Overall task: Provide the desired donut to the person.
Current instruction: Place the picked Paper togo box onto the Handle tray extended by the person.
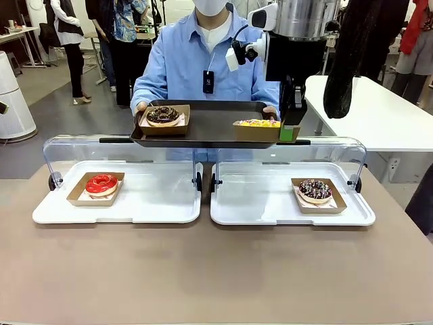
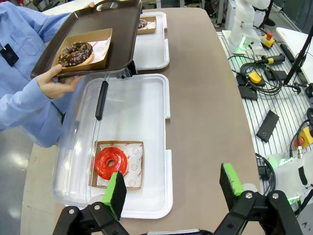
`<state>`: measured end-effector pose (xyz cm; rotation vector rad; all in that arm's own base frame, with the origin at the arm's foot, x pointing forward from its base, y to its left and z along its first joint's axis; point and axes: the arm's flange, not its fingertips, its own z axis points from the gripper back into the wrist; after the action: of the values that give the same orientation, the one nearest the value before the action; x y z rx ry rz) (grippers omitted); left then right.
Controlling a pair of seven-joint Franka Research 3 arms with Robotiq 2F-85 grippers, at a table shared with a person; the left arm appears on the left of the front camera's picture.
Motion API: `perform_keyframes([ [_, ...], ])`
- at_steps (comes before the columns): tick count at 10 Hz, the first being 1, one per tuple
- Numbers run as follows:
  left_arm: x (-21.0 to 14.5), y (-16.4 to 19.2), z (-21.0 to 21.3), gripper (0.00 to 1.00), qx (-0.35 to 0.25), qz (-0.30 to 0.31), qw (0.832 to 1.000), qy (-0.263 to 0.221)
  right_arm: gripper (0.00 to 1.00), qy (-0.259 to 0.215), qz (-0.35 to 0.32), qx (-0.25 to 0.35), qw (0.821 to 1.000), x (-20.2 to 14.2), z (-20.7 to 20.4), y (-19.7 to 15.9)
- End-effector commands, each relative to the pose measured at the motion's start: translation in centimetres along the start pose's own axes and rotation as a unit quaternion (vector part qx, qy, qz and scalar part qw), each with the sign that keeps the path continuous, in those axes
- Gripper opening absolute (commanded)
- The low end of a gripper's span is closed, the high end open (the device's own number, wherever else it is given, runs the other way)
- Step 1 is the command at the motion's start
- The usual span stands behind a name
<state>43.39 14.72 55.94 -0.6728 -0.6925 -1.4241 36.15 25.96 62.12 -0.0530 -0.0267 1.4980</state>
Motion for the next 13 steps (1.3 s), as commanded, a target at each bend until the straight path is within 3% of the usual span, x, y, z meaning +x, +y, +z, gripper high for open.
perform_keyframes([
  [1,0.1,-0.1,0.1,1.0,0.005,0.001,1.0,-0.005,0.0,0.001,-0.005,-0.002,1.0,0.0,0.1,0.1],
  [12,0.1,-0.1,0.1,1.0,0.005,0.001,1.0,-0.005,0.02,0.0,0.0,0.0,1.0,0.0,0.0,0.0],
  [13,0.1,-0.1,0.1,1.0,0.005,0.001,1.0,-0.005,0.02,0.002,0.024,-0.026,0.999,0.2,1.5,0.5],
])
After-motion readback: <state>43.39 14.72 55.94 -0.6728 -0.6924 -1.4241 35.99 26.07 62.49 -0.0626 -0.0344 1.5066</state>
